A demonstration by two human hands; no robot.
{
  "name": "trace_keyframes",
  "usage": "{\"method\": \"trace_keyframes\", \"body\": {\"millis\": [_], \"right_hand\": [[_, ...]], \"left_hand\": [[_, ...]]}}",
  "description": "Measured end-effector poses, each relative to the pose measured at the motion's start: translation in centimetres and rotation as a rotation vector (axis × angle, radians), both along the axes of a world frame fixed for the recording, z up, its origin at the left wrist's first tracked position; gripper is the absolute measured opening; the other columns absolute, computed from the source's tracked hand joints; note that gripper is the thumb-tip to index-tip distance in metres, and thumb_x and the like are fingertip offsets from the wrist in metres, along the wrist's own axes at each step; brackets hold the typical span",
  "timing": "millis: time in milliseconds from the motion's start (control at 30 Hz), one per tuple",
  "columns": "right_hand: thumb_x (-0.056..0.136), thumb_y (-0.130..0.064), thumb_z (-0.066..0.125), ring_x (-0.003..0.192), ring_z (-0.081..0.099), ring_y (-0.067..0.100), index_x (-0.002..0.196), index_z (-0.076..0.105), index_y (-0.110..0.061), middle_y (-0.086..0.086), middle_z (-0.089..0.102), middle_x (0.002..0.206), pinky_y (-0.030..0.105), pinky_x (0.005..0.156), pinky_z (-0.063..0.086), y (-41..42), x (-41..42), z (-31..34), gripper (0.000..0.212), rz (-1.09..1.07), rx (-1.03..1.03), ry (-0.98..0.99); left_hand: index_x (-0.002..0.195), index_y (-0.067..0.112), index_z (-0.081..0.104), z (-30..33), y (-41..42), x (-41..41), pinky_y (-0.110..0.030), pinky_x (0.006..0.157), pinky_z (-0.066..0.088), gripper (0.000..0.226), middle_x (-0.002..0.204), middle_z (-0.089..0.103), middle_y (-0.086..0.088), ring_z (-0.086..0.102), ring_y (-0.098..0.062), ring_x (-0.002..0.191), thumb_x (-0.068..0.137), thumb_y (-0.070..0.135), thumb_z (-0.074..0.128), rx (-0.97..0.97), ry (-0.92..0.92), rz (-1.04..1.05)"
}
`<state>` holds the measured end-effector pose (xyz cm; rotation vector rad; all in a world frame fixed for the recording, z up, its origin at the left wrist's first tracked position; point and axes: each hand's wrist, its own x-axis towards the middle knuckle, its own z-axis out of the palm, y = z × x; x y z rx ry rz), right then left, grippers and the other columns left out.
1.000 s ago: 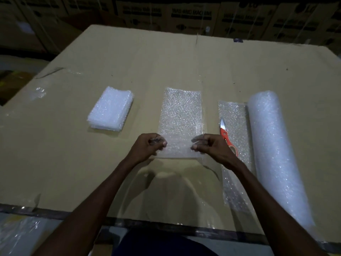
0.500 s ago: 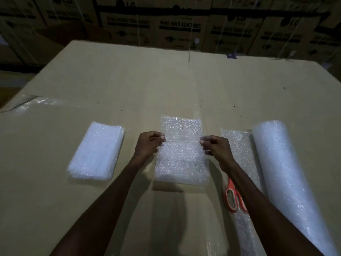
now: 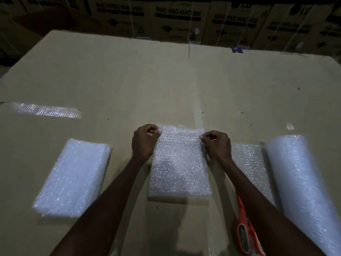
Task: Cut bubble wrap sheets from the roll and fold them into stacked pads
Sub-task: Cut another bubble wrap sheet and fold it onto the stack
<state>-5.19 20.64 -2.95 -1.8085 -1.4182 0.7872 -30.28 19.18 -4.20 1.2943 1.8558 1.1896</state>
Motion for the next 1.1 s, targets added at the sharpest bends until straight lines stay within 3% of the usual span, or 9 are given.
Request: {"method": "trace_keyframes", "body": {"millis": [167,300,400,567,633,733,967,1100], "right_hand": [[0.086,-0.031,0.080,0.082,0.071,0.017,0.100,0.080,-0.018,-0.001,0.077,0.092,0.028,0.073,0.052,0.7,-0.4,-0.7,0.019,-0.046,0.003,-0.152],[0.091,-0.033,0.076,0.096,0.070,0.025,0.121,0.071,-0.013,0.005,0.073,0.113,0.032,0.080,0.049,0.1,-1.2,-0.7,0.037,-0.060,0.093,-0.293],[0.092,-0.026,0.074,0.105,0.067,0.030,0.127,0.066,-0.008,0.012,0.070,0.122,0.040,0.086,0.052,-1.6,-2.0,-0.4,0.040,0.020,0.224,-0.380],[0.094,-0.020,0.055,0.099,0.070,0.033,0.117,0.071,-0.006,0.014,0.073,0.115,0.041,0.087,0.054,-7.0,-4.1,-0.8,0.032,0.226,0.322,-0.413],[0.095,-0.019,0.050,0.102,0.071,0.035,0.117,0.071,-0.003,0.017,0.073,0.115,0.050,0.093,0.054,-8.6,-4.9,-1.9,0.034,0.273,0.340,-0.473],[0.096,-0.023,0.039,0.115,0.068,0.038,0.124,0.068,0.003,0.023,0.068,0.128,0.058,0.096,0.052,-9.8,-5.6,-4.2,0.047,0.360,0.332,-0.624],[0.105,-0.037,0.030,0.144,0.043,0.036,0.148,0.047,0.001,0.021,0.043,0.156,0.052,0.115,0.028,-10.3,-5.1,-5.5,0.060,0.471,0.195,-0.692],[0.102,-0.059,0.008,0.155,-0.006,0.015,0.163,0.010,-0.017,0.000,-0.003,0.169,0.044,0.124,-0.004,-10.6,-3.1,-4.9,0.074,0.573,0.058,-0.713]], "left_hand": [[0.090,0.025,0.075,-0.6,1.1,0.5,-0.034,0.077,0.056,0.011,0.078,0.071,0.013,0.068,-0.006,0.074,0.081,0.028,0.078,-0.031,0.056,-0.004],[0.115,0.018,0.069,-0.8,0.8,0.9,-0.029,0.085,0.051,0.033,0.107,0.071,0.004,0.066,-0.014,0.096,0.085,0.025,0.078,0.025,0.104,0.001],[0.128,0.015,0.060,-1.3,-1.3,2.0,-0.028,0.087,0.043,0.043,0.122,0.062,0.000,0.055,-0.017,0.108,0.089,0.026,0.072,0.152,0.280,-0.012],[0.123,0.003,0.064,-2.3,-5.5,4.5,-0.041,0.087,0.052,0.043,0.120,0.067,-0.013,0.061,-0.032,0.109,0.093,0.031,0.050,0.352,0.634,-0.232],[0.126,-0.002,0.062,-3.1,-6.9,5.1,-0.048,0.093,0.053,0.049,0.126,0.065,-0.019,0.062,-0.037,0.116,0.095,0.030,0.041,0.304,0.728,-0.346],[0.141,0.000,0.051,-4.4,-8.0,5.0,-0.055,0.109,0.039,0.056,0.148,0.049,-0.019,0.046,-0.036,0.138,0.100,0.032,0.029,0.136,0.772,-0.450],[0.150,0.002,0.040,-5.1,-8.4,4.0,-0.049,0.116,0.030,0.057,0.159,0.033,-0.016,0.031,-0.030,0.148,0.102,0.031,0.030,0.117,0.862,-0.534],[0.149,0.004,0.042,-4.6,-8.9,3.0,-0.053,0.114,0.031,0.058,0.159,0.035,-0.013,0.034,-0.027,0.147,0.101,0.034,0.031,0.146,0.904,-0.552]]}}
